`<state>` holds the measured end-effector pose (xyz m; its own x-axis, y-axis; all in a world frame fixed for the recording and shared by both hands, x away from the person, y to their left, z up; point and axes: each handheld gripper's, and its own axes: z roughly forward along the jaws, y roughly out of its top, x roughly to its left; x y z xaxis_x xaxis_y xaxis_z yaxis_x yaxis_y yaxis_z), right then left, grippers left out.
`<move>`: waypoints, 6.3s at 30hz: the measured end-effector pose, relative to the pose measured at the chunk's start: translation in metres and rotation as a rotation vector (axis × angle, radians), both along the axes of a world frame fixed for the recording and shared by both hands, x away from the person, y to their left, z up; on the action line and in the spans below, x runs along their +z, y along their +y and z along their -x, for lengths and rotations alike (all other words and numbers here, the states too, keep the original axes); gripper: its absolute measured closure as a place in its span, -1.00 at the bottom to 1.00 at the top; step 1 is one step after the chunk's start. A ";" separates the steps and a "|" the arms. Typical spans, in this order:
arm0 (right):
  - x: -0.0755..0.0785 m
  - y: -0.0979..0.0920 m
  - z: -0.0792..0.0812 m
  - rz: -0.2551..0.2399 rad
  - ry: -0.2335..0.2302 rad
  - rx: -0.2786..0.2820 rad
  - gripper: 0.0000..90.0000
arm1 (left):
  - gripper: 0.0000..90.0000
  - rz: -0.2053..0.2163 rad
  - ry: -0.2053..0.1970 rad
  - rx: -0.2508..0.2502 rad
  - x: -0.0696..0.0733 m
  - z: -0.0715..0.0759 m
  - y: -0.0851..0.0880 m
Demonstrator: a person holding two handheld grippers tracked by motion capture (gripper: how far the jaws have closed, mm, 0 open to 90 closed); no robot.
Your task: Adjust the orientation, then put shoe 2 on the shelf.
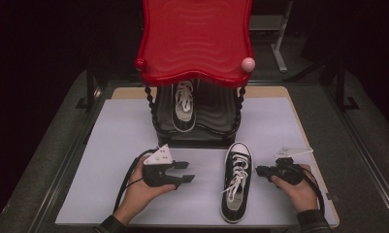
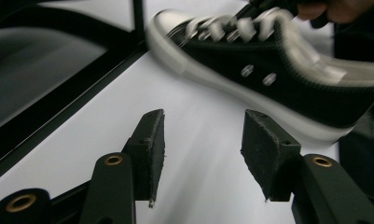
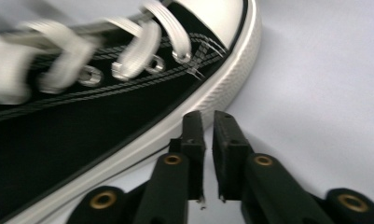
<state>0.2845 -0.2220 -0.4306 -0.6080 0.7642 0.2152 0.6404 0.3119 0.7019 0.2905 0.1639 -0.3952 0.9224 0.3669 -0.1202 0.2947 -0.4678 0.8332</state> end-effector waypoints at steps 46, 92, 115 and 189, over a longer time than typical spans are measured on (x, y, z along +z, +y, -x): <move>0.028 0.034 0.039 -0.125 -0.049 0.161 0.90 | 0.94 0.002 0.047 -0.207 0.001 -0.009 -0.098; 0.131 0.104 -0.068 -0.073 -0.403 0.178 0.91 | 0.94 0.114 -0.249 0.125 0.094 -0.081 -0.030; 0.121 0.115 -0.083 -0.060 -0.395 0.133 0.88 | 0.22 0.124 -0.211 0.141 0.080 -0.043 -0.003; 0.132 0.141 -0.040 -0.083 -0.432 0.393 0.93 | 0.56 0.170 0.038 0.123 0.004 -0.054 -0.026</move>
